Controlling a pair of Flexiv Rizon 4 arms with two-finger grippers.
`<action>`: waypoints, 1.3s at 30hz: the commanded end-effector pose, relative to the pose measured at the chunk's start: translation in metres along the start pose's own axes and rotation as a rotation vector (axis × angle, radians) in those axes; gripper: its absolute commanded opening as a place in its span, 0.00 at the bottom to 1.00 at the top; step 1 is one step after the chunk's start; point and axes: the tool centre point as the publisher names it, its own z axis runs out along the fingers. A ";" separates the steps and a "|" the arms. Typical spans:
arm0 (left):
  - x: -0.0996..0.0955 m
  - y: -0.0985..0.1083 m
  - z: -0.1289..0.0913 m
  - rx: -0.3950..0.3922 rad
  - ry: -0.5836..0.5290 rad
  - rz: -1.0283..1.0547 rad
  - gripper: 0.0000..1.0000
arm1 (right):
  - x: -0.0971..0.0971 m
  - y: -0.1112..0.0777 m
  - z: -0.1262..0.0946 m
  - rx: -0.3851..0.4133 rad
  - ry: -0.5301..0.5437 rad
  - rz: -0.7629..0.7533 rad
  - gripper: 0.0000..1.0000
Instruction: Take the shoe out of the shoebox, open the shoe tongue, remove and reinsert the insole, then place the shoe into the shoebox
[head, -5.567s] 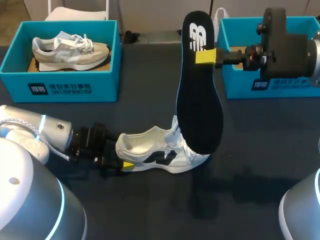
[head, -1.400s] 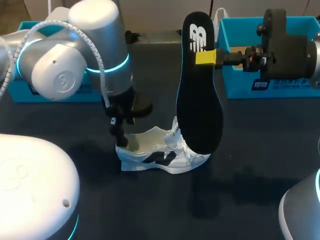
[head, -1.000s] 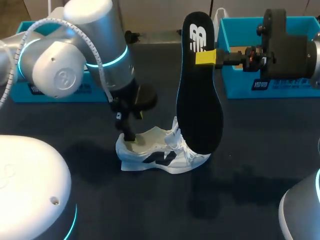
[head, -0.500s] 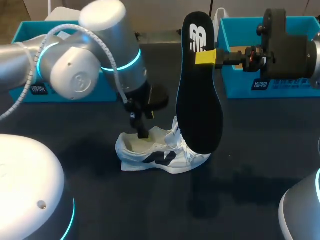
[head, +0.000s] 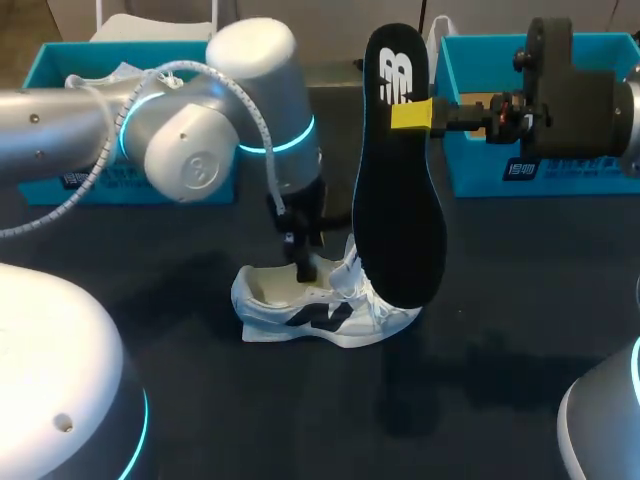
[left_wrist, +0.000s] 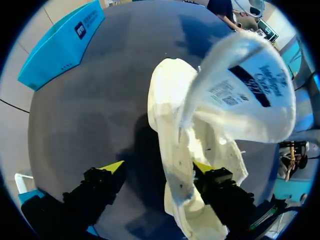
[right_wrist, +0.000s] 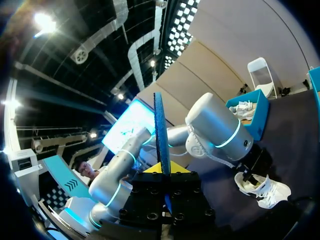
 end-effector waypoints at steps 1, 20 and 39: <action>0.002 0.002 0.008 0.010 -0.002 -0.002 0.49 | -0.001 0.001 0.003 0.001 -0.001 0.001 0.00; 0.007 0.008 0.006 0.059 0.121 0.084 0.00 | -0.001 0.001 0.003 0.001 -0.001 0.001 0.00; 0.012 0.001 -0.041 -0.030 0.329 0.848 0.00 | -0.001 0.001 0.003 0.001 -0.001 0.001 0.00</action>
